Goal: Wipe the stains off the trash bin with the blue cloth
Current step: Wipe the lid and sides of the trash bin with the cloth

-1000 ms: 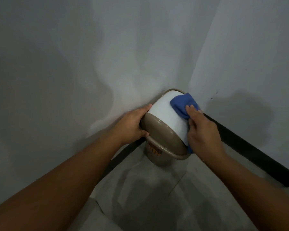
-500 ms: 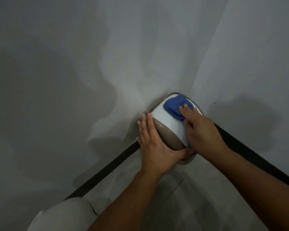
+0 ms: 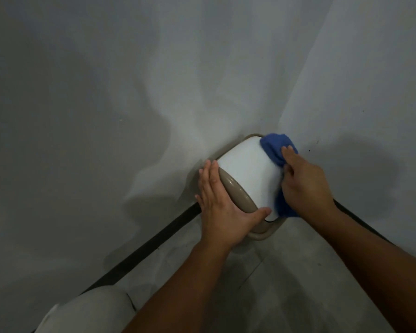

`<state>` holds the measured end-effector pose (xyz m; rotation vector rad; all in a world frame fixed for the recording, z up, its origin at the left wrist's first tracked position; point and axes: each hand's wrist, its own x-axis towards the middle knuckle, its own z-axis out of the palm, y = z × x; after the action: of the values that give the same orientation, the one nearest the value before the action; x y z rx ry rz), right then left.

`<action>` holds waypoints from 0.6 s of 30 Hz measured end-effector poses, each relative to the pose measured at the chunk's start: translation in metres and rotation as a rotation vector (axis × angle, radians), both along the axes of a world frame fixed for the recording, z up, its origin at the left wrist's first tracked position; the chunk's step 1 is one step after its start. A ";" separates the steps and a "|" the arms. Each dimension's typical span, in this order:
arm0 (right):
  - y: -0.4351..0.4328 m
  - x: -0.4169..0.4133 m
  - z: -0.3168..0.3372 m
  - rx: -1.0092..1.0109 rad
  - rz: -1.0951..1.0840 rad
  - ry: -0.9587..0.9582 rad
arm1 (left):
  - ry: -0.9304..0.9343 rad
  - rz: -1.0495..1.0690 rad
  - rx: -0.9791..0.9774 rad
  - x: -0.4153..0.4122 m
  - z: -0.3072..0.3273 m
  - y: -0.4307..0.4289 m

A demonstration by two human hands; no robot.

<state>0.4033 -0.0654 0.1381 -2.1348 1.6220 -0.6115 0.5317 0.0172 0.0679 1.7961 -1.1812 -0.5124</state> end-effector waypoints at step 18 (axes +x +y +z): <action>-0.050 0.034 0.001 -0.081 0.452 0.148 | -0.005 -0.026 -0.053 0.006 -0.007 -0.001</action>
<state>0.4372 -0.1152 0.1386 -2.5435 1.1308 -0.3865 0.5379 0.0163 0.0608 1.7399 -1.2117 -0.4879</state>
